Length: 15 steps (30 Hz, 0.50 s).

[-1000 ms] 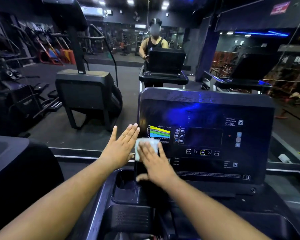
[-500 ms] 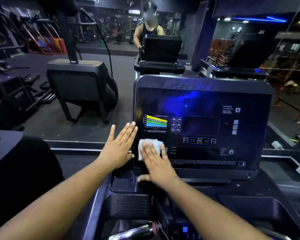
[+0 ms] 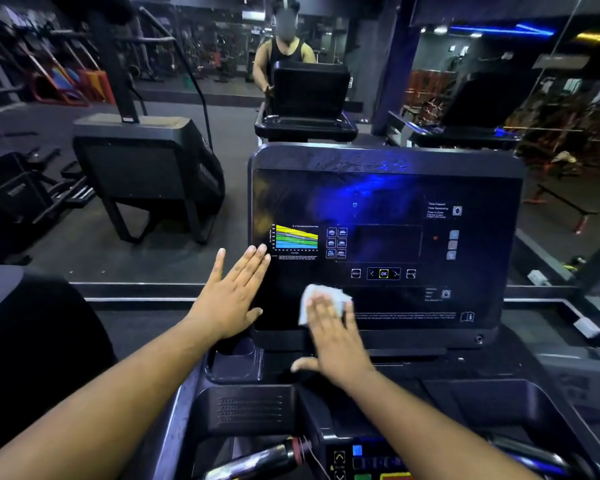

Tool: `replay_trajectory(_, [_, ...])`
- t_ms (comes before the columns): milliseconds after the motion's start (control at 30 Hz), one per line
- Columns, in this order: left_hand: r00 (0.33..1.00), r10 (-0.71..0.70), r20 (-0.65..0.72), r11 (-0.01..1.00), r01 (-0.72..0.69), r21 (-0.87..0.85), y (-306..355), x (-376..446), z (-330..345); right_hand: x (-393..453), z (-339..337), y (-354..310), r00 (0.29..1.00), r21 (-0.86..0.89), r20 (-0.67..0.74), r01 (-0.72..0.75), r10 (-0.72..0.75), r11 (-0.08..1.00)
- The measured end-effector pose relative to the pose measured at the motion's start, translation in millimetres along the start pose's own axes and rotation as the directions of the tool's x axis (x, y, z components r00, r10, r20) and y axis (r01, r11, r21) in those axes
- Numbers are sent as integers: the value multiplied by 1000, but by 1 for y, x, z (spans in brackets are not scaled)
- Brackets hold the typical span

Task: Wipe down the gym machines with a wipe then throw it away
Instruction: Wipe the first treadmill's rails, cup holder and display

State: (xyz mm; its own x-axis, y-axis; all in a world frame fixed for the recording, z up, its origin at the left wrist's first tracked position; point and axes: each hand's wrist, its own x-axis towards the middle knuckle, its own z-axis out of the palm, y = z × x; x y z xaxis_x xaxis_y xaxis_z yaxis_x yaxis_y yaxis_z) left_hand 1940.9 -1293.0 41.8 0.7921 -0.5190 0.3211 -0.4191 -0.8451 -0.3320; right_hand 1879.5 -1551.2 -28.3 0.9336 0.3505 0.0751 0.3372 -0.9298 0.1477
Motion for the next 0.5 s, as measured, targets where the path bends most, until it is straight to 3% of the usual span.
replay_trajectory(67, [1000,15,1,1000,-15,2,1,5,-1,14,-7,-2,975,-132,-5,218,-220,967])
replay_trajectory(133, [1000,18,-15,1000,-18,-5,2,8,-3,37,-30,17,951,-254,-69,274,-300,928])
replay_trajectory(200, [1000,13,-21,1000,-13,-3,2,11,-4,57,-65,43,968,-267,-184,116,-169,957])
replay_trajectory(333, [1000,8,0,1000,-8,-12,6,15,-6,76,-104,78,927,-54,-338,-194,165,980])
replay_trajectory(400, [1000,-5,-13,1000,4,-24,10,16,-5,72,-93,61,939,-10,-300,-176,165,984])
replay_trajectory(500, [999,-16,-48,999,15,-37,14,16,-4,47,-41,25,983,-63,-175,35,-45,997])
